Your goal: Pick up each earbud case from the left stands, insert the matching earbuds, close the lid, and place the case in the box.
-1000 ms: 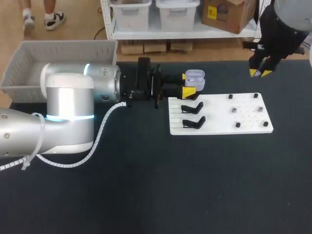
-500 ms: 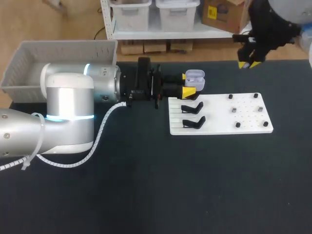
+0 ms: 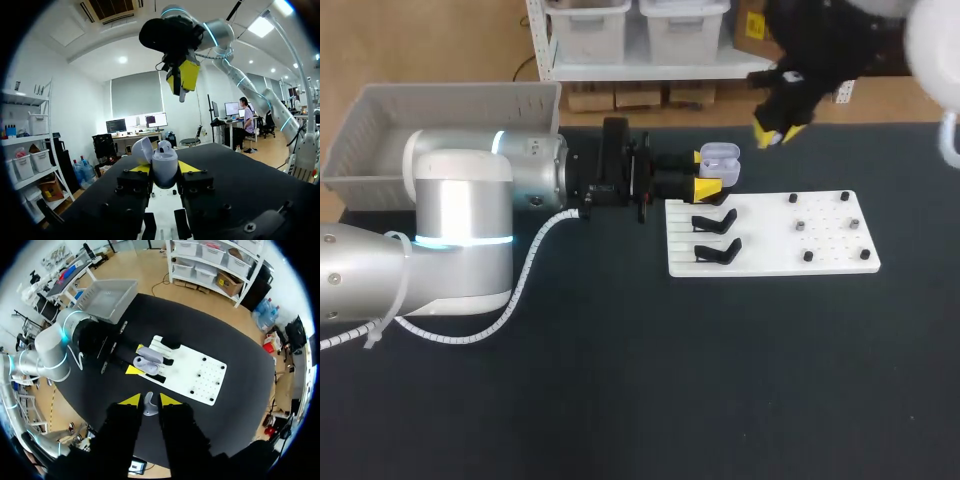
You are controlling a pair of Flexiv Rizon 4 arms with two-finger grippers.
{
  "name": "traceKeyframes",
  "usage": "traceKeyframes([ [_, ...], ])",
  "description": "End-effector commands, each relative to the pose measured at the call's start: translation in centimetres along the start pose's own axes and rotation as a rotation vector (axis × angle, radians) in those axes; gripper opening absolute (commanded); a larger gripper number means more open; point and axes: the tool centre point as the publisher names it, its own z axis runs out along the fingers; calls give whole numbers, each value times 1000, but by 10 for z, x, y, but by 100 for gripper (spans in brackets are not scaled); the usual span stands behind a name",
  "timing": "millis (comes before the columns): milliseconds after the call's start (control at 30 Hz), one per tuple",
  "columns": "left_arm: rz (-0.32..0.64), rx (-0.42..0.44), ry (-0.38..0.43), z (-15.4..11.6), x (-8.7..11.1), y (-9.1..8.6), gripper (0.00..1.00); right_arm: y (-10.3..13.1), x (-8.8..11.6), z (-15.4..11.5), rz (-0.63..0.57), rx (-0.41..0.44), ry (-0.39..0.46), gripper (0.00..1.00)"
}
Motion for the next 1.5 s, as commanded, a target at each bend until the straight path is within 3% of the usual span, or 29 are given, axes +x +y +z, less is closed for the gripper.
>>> traceKeyframes([
  [33, 3, -6, -1, 0, 0, -2, 0, 13, -17, 16, -33, 21, 112, 0],
  [167, 3, -6, -1, 0, 0, -2, 0, 19, -23, 24, -57, 67, 139, 0],
  [1500, 3, -6, -1, 0, 0, -2, 0, 23, -35, 59, -127, 91, 173, 0],
])
